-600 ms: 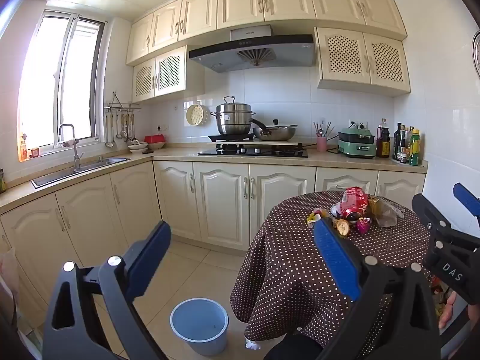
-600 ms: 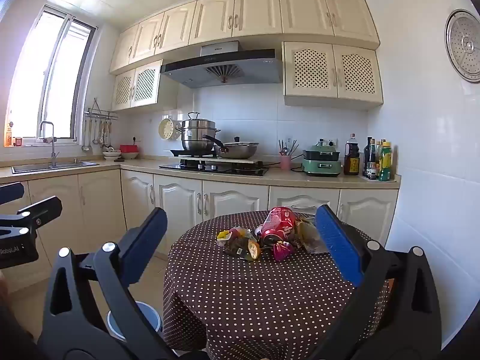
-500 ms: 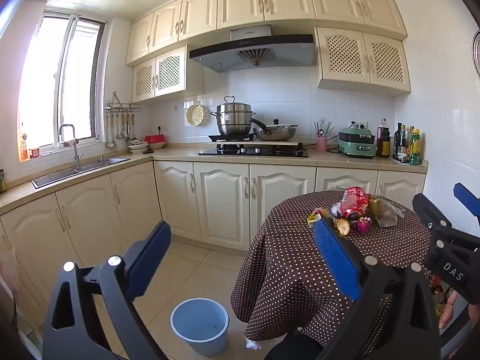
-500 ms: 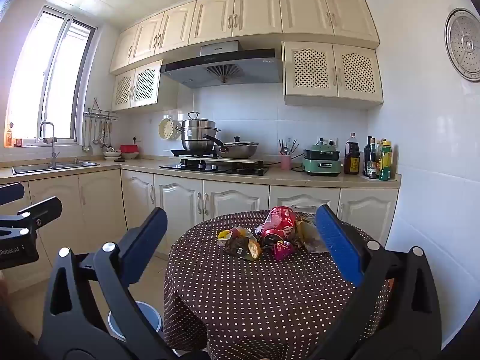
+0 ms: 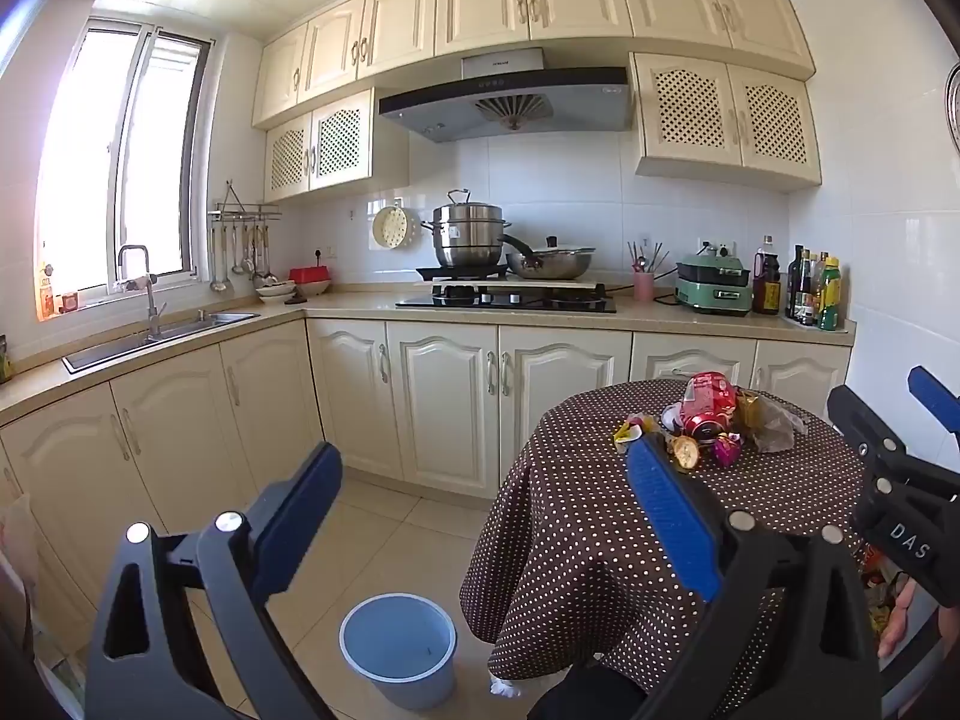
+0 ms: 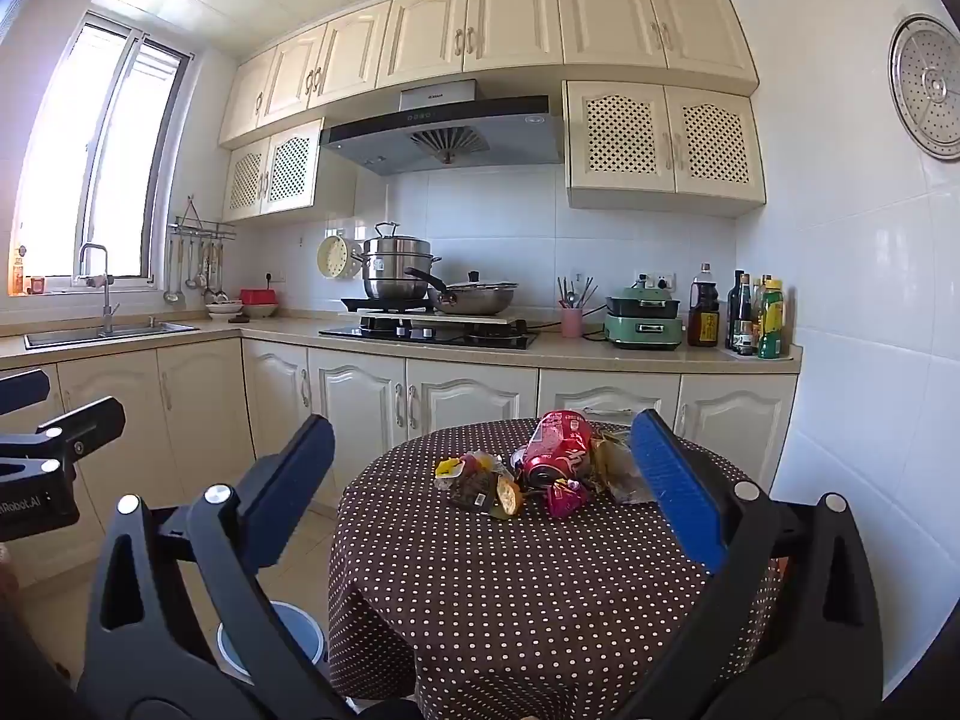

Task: Collect trash

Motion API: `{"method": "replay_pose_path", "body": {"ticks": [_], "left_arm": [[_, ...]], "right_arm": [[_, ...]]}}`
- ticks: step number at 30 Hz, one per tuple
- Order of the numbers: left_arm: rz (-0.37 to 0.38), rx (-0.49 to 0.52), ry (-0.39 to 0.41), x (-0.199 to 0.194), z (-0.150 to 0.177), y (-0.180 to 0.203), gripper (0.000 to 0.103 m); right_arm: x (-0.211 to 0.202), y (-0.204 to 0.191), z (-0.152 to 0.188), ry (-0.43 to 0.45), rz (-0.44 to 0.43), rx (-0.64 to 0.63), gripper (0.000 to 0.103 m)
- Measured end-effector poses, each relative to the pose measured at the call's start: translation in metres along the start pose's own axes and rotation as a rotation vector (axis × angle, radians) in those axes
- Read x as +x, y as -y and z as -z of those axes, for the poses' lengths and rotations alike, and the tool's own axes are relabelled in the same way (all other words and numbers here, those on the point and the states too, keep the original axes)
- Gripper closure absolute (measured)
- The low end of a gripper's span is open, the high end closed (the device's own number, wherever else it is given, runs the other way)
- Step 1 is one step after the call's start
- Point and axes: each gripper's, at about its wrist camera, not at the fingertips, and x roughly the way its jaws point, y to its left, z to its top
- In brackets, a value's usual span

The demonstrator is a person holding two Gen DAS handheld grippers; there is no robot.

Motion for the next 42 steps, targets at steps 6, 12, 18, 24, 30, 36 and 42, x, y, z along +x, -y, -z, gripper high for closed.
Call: {"method": "replay_pose_path", "body": {"ticks": [6,12,18,24,30,36,42], "left_arm": [[-0.001,0.003,-0.001,0.003,0.001,0.003,0.009],[0.001,0.001,-0.002,0.007,0.004,0.004,0.009],[0.001,0.003,-0.005,0.006,0.007,0.003,0.009],[0.0,-0.001,-0.008,0.008,0.007,0.006,0.009],[-0.001,-0.005,-0.008,0.006,0.011,0.008,0.009],[-0.002,-0.002,-0.01,0.007,0.009,0.007,0.009],[-0.001,-0.002,-0.009,0.009,0.008,0.005,0.009]], "right_arm": [[0.002,-0.005,-0.001,-0.006,-0.003,0.004,0.006],[0.002,-0.001,0.004,-0.006,-0.002,0.005,0.006],[0.002,-0.003,0.006,-0.008,-0.005,0.004,0.006],[-0.001,-0.001,0.005,-0.009,-0.002,0.006,0.006],[-0.002,-0.001,0.006,-0.009,-0.002,0.007,0.006],[-0.002,0.0,0.006,-0.012,-0.004,0.008,0.006],[0.0,-0.001,0.007,-0.013,-0.004,0.009,0.006]]}}
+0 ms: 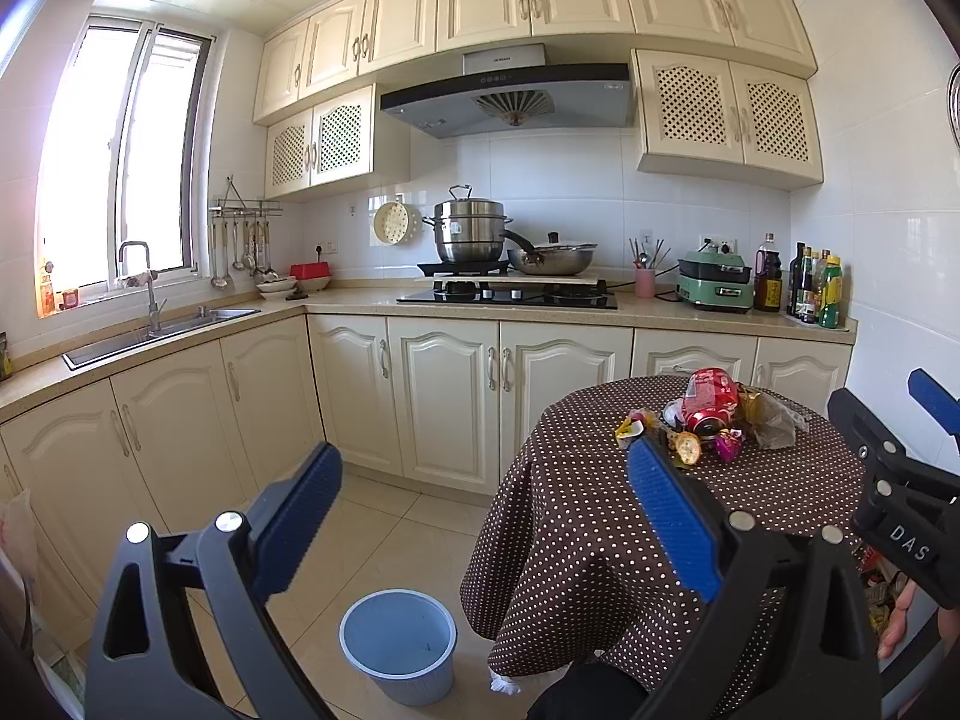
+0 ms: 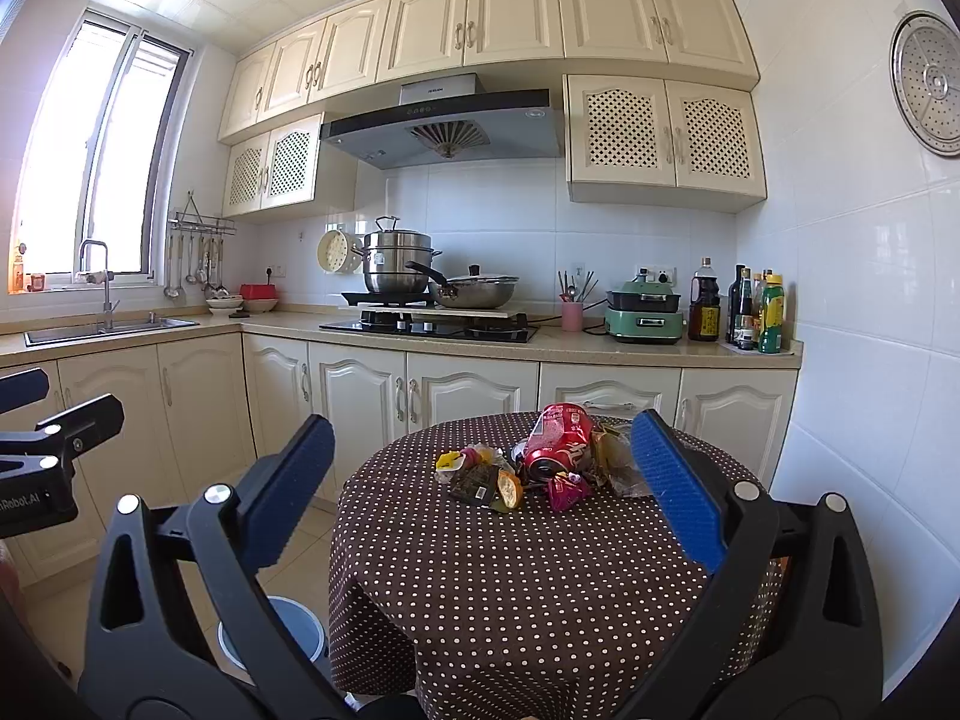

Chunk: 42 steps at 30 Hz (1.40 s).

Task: Collect trash

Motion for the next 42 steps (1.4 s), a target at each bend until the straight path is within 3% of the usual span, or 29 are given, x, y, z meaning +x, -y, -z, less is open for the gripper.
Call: {"method": "replay_pose_path", "body": {"ticks": [42], "left_arm": [[-0.002,-0.007,-0.004,0.002,-0.001,-0.011,0.009]], "right_arm": [[0.009,-0.014,0.005,-0.021,-0.015,-0.005,0.006]]}}
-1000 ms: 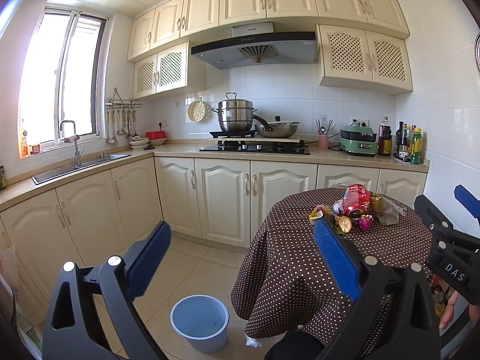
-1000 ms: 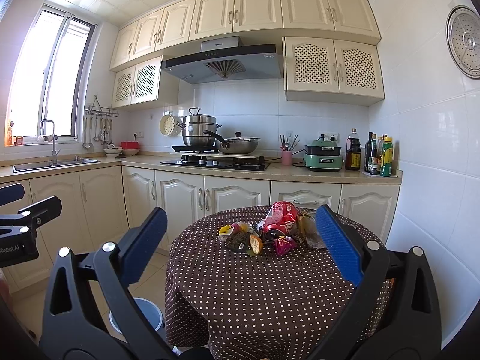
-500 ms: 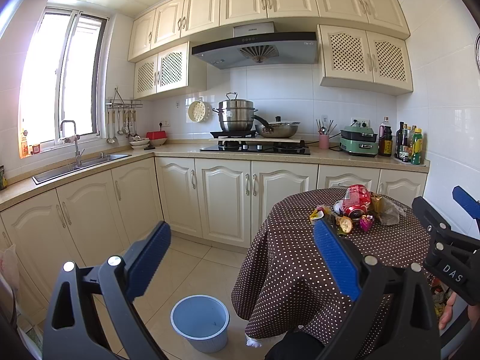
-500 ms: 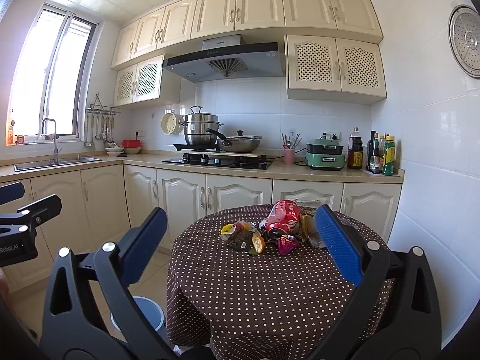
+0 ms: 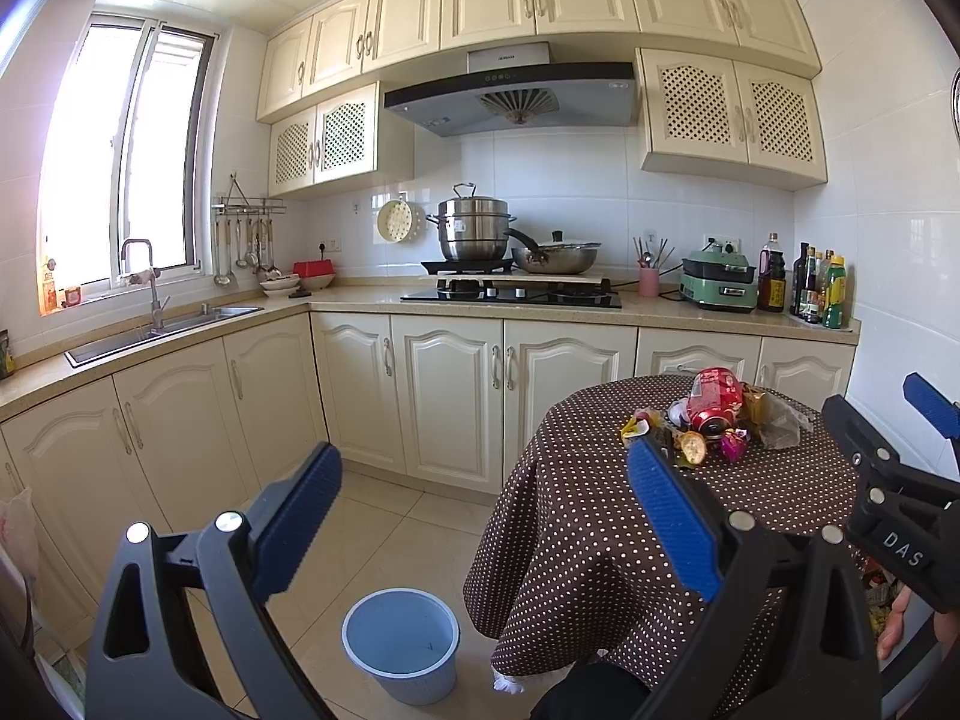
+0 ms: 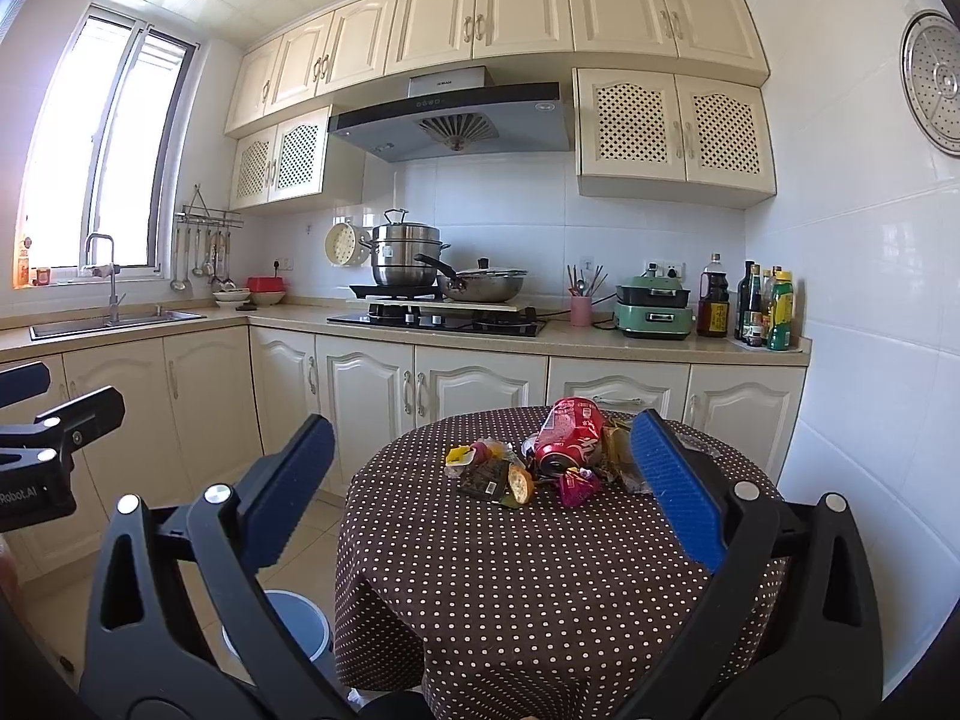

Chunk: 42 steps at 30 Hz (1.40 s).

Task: Collect trash

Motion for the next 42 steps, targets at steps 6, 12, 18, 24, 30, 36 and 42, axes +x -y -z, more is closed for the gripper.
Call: {"method": "replay_pose_path", "body": {"ticks": [6,12,18,24,30,36,42], "left_arm": [[0.0,0.0,-0.002,0.001,0.0,0.0,0.009],[-0.001,-0.001,-0.003,0.003,0.001,-0.002,0.009],[-0.003,-0.002,-0.005,0.003,0.002,-0.003,0.009],[-0.005,-0.003,-0.01,0.002,0.005,-0.003,0.009],[-0.007,-0.003,-0.02,0.006,0.005,0.001,0.009],[-0.004,0.004,-0.039,0.015,0.007,0.007,0.009],[0.021,0.029,-0.096,0.043,0.011,0.023,0.009]], "right_arm": [[0.001,0.001,0.001,-0.001,0.0,0.0,0.006],[0.001,0.001,0.001,-0.001,0.0,0.0,0.006],[0.002,0.0,0.001,-0.004,0.001,-0.006,0.006],[0.002,0.002,0.005,-0.016,-0.005,-0.004,0.006],[0.006,0.008,0.005,-0.033,-0.044,0.027,0.006],[0.015,0.022,0.012,-0.084,-0.071,0.092,0.006],[0.032,0.034,0.023,-0.128,-0.019,0.09,0.006]]}}
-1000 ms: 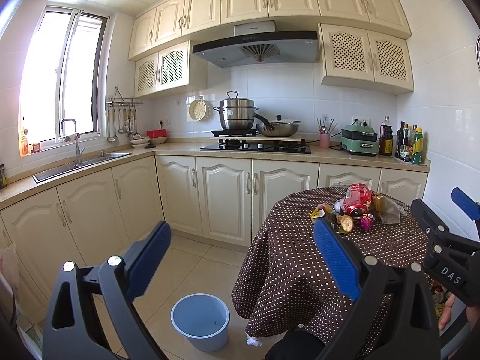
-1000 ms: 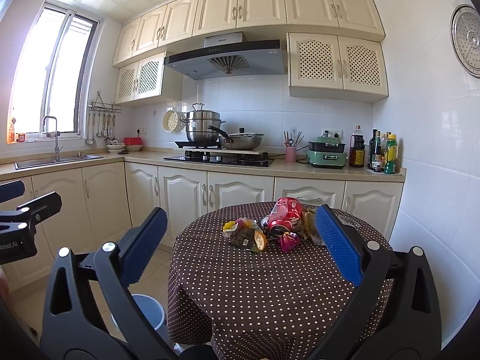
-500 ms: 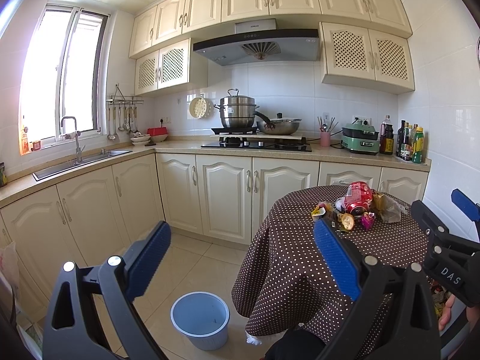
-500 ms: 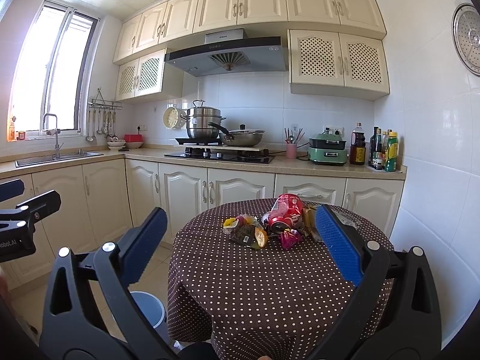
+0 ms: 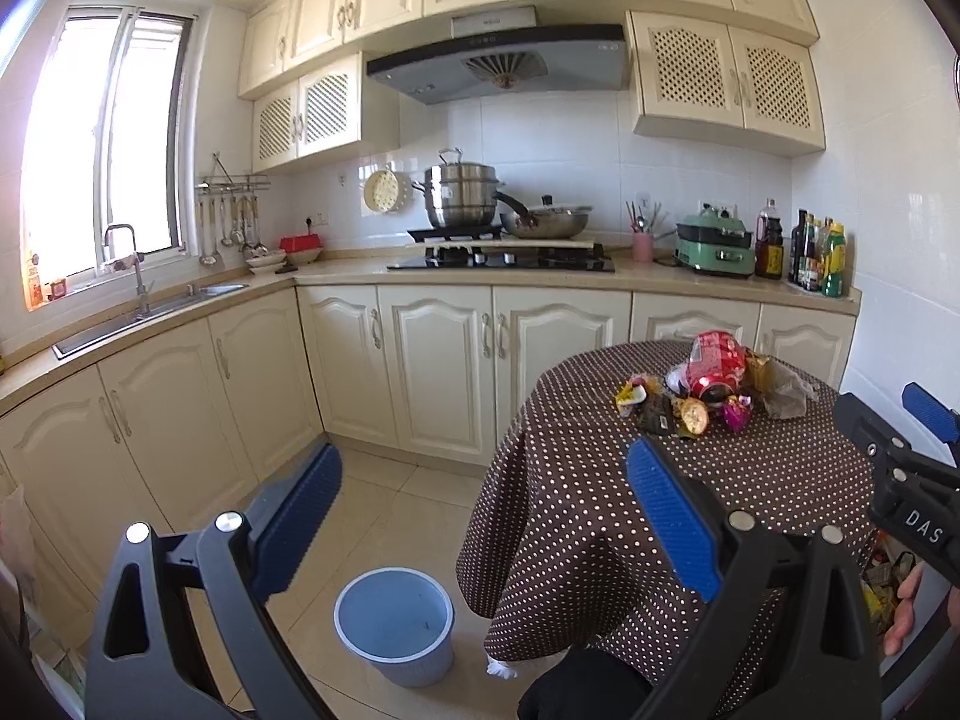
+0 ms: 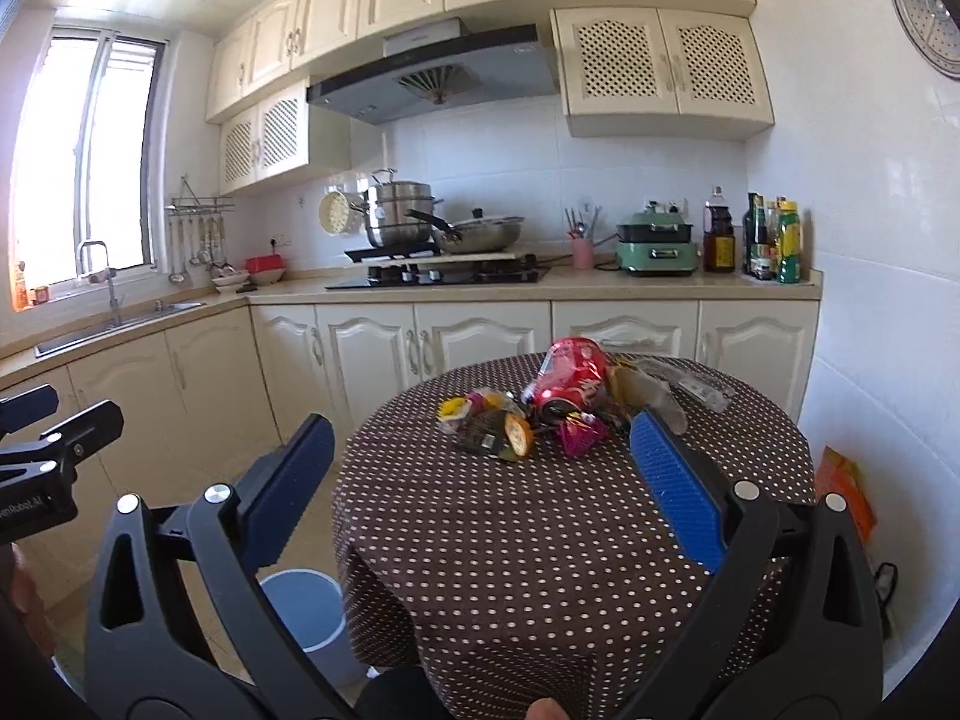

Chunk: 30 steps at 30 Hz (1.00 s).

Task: Collect trash
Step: 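Grasp the orange peel with the left tool while the right tool grasps the pink candy wrapper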

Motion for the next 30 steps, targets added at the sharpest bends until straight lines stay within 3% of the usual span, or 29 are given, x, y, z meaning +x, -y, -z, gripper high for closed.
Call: {"method": "replay_pose_path", "body": {"ticks": [6,12,23,24,26,30], "left_arm": [[0.101,0.019,-0.097,0.057,-0.001,0.029,0.009],[0.236,0.06,-0.196,0.126,-0.003,0.083,0.009],[0.352,0.139,-0.31,0.244,-0.016,0.192,0.01],[0.361,0.14,-0.319,0.251,-0.016,0.198,0.011],[0.377,0.144,-0.359,0.271,-0.014,0.213,0.028],[0.413,0.121,-0.449,0.302,-0.005,0.224,0.045]], "right_arm": [[0.037,0.031,0.01,-0.085,0.116,0.033,0.006],[0.079,0.066,0.017,-0.166,0.18,0.045,0.006],[0.157,0.119,0.021,-0.292,0.203,0.063,0.006],[0.162,0.124,0.02,-0.3,0.202,0.068,0.006],[0.172,0.133,0.018,-0.321,0.199,0.083,0.006],[0.189,0.146,0.015,-0.348,0.202,0.096,0.006]]}}
